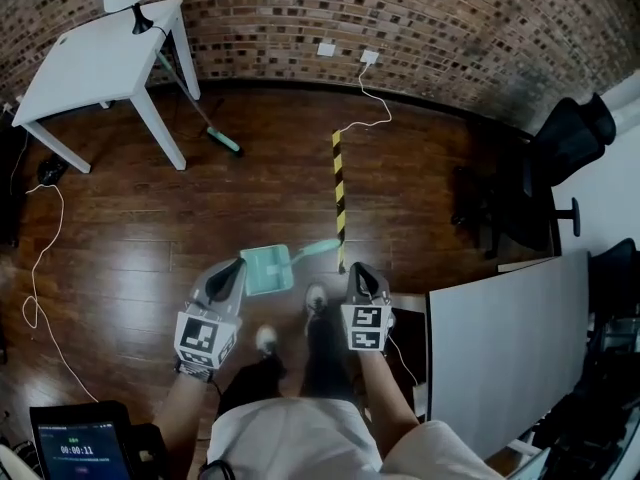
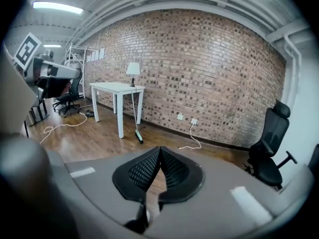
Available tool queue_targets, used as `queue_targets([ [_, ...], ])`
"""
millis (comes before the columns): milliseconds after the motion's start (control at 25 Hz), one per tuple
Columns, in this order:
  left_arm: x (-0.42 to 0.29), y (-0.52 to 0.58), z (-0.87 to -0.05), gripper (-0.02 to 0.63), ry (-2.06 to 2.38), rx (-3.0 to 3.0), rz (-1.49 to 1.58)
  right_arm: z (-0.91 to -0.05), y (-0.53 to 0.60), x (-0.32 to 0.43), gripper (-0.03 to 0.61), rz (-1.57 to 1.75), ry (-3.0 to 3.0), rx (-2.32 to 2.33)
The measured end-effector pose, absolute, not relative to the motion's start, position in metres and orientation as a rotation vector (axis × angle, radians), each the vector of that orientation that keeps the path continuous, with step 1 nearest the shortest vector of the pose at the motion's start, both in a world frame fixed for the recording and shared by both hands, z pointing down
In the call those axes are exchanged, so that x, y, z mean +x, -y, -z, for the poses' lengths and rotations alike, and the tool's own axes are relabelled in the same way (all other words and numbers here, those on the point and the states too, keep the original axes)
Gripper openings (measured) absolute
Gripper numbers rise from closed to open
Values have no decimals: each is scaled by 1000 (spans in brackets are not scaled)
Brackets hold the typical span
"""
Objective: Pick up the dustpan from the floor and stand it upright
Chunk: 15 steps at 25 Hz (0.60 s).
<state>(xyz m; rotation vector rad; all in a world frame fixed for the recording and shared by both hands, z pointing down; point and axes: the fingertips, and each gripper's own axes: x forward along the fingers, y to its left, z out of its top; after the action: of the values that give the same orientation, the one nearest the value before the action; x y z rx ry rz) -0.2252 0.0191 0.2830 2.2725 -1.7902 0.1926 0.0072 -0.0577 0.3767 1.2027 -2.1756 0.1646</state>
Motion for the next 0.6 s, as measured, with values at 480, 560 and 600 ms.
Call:
queue_targets([
  [480, -208, -38, -194, 0, 1885, 2308, -69, -234, 26, 37, 12, -131, 2519, 1268],
  [560, -206, -33, -187, 0, 1931, 2308, -72, -212, 29, 39, 12, -150, 2608, 1276],
  [600, -206, -30, -184, 0, 1957, 2304, -73, -202, 31, 39, 13, -155, 2648, 1272],
])
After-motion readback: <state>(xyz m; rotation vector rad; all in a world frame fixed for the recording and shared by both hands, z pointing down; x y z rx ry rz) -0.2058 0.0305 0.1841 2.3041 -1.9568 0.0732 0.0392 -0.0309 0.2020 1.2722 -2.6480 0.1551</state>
